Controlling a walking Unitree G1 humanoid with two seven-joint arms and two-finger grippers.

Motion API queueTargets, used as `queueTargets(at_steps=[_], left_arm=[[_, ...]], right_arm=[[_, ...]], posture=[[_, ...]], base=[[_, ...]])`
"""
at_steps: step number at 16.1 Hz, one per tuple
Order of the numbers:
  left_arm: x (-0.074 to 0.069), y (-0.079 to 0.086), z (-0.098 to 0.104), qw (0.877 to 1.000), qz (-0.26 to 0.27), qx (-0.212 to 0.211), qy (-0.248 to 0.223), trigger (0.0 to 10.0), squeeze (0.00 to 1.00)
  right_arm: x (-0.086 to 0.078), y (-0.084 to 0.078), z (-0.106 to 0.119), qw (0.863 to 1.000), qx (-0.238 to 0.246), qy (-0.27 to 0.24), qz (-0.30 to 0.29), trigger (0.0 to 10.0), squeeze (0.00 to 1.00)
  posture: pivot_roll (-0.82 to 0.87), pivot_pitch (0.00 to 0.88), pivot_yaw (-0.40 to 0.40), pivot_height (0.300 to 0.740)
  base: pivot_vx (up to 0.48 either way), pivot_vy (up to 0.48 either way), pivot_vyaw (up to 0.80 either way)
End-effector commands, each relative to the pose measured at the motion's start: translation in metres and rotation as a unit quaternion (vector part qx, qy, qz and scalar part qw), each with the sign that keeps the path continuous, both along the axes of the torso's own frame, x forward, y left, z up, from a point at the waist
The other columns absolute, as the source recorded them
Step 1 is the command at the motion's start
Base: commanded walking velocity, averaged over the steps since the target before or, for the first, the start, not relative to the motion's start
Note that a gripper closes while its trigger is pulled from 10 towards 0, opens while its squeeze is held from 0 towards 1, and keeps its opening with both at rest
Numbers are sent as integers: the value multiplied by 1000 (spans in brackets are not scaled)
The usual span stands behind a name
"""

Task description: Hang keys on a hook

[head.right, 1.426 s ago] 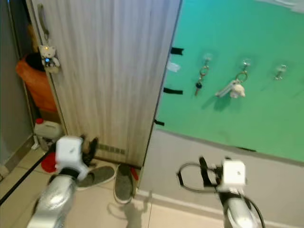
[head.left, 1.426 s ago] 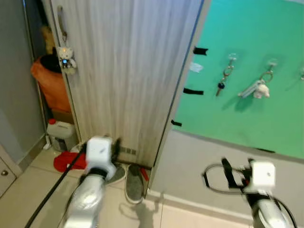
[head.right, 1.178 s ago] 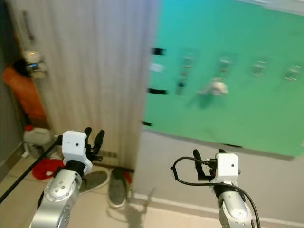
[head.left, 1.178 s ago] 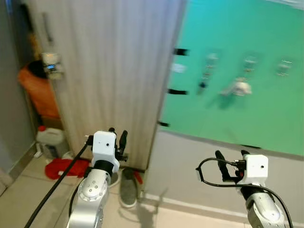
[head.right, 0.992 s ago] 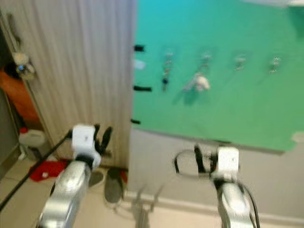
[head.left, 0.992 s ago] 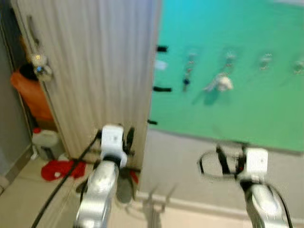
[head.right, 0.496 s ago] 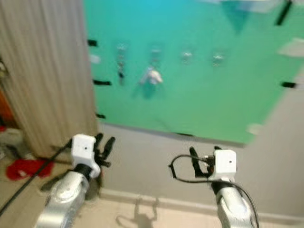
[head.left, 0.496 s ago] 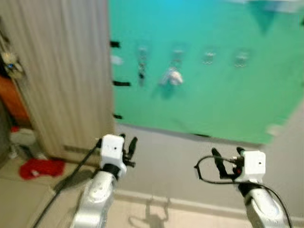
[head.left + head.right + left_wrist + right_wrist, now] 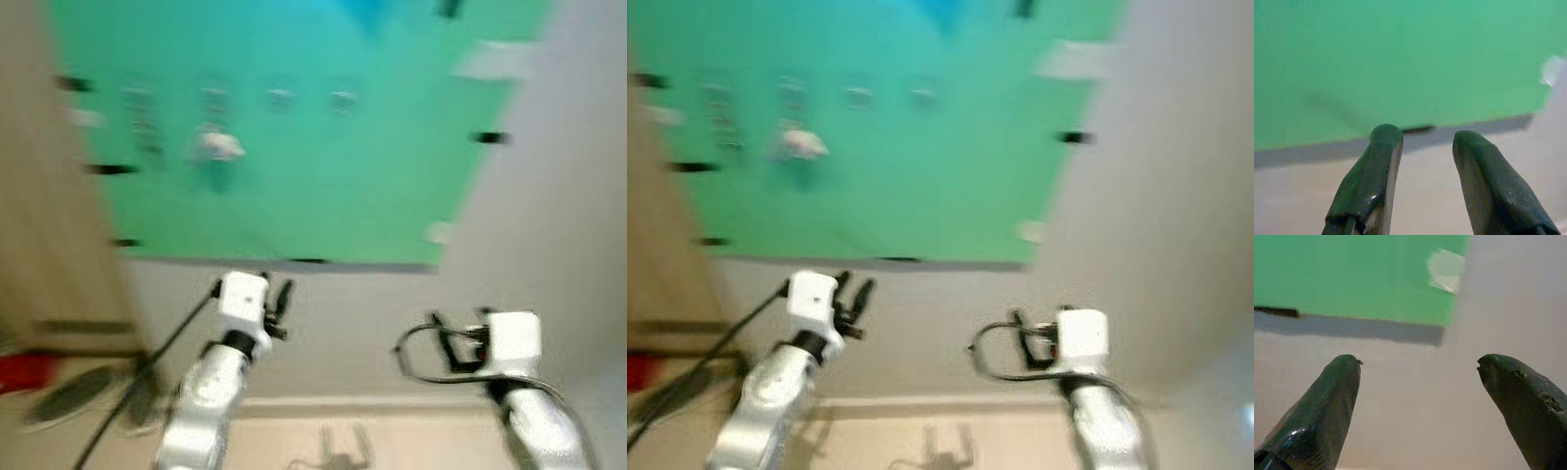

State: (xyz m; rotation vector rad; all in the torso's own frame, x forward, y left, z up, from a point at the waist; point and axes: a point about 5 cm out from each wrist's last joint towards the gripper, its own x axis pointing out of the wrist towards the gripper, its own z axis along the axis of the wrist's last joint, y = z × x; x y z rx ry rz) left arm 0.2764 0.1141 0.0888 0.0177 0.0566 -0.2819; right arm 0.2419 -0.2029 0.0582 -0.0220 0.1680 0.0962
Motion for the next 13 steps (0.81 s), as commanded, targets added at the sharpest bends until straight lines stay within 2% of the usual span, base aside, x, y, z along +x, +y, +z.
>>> queueTargets(at_steps=[1,3,6,7,9,11,13], left_arm=[[1,-8,0,1000,-14,6,-4,10000,0],[-1,-6,-5,1000,-18,4,8,10000,0],[-10,1,-13,1000,-15,12,19,10000,0],[-18,9,-18,1000,-7,22,17,10000,0],[-31,30,-15,1000,25,18,-5,10000,0],[-32,30,-13,999,17,23,-13,10000,0],[-23,12,1,998,-31,6,-47,10000,0]], right_arm=[[0,-2,-1,1000,0,6,-2,10000,0],[1,-6,-4,1000,-21,3,-15,10000,0],[0,-13,-8,999,-32,4,-28,10000,0],[-3,-18,-11,999,-36,4,-35,10000,0],[-5,-19,-10,999,-41,-7,-24,10000,0],[-4,-17,-10,999,-35,-7,-13,10000,0],[2,-11,-10,1000,-29,-13,-3,10000,0]], posture=[[-88,0,-82,740],[-63,0,-87,740],[-54,0,-91,740],[-42,0,-102,740],[-46,0,-104,740],[-37,0,-111,740],[-37,0,-113,740]], base=[[0,0,-644],[0,0,-659],[0,0,-673],[0,0,-675],[0,0,-675],[0,0,-672],[0,-459,-675]])
